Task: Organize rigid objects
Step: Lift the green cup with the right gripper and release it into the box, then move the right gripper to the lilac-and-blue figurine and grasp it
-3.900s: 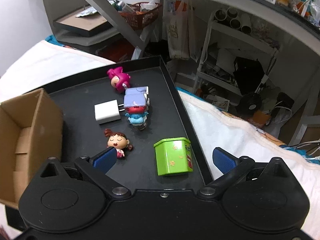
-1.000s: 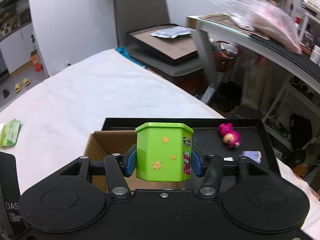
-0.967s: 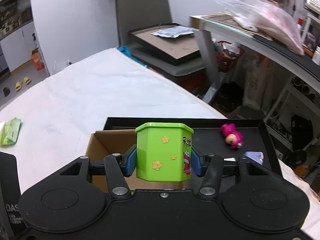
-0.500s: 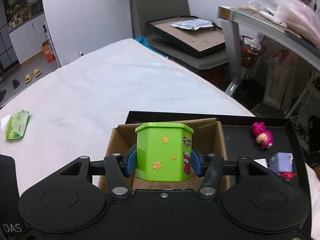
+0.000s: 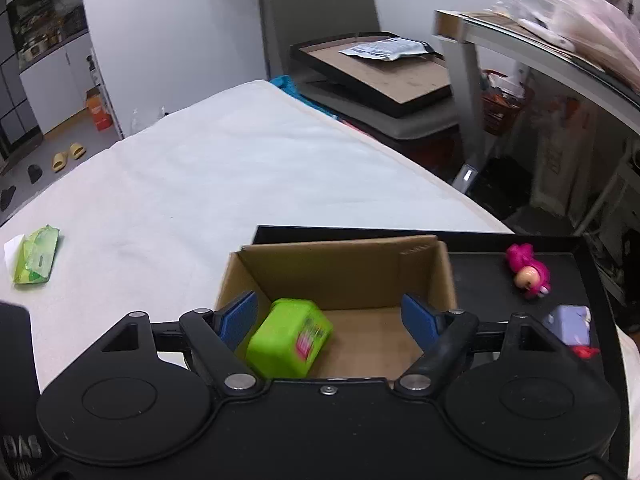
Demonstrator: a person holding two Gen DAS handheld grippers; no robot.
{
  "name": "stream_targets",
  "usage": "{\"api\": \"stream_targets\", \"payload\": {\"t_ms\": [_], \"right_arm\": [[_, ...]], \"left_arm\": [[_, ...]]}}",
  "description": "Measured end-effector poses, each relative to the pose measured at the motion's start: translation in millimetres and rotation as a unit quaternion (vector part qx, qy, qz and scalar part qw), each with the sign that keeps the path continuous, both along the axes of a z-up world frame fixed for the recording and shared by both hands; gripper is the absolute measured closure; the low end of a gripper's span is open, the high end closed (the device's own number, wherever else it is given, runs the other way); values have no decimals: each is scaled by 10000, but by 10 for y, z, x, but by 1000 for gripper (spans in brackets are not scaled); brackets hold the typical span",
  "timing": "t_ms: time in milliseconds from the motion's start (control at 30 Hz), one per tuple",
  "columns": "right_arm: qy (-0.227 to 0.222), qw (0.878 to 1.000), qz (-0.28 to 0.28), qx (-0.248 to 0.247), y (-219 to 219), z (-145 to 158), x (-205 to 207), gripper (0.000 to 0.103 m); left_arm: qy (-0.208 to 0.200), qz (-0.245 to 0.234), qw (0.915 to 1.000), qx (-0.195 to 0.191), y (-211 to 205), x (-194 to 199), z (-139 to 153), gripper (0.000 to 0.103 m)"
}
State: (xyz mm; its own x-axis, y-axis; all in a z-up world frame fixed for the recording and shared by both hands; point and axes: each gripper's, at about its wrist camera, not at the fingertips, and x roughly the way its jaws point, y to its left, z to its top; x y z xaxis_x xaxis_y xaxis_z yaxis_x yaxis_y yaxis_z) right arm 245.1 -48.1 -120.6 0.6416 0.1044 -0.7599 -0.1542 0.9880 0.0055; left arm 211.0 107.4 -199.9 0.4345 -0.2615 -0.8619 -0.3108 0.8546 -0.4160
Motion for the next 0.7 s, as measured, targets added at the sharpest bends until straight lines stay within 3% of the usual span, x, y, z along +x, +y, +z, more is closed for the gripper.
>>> {"api": "stream_targets", "payload": {"t_ms": [200, 333, 500, 700], "right_arm": [[-132, 9997, -181, -30, -285, 111, -146, 22], [-230, 9991, -342, -5, -522, 183, -253, 21], [-290, 9978, -592, 30, -860, 213, -374, 20], [-242, 9957, -883, 137, -1271, 161, -480, 20]], "left_arm": [[-21, 38, 9999, 93, -31, -19, 29, 83], [-98, -91, 9991, 412, -126, -15, 88, 81], [17, -61, 9985, 541, -174, -10, 95, 78], [-78, -58, 9955, 945, -231, -36, 167, 62]]}}
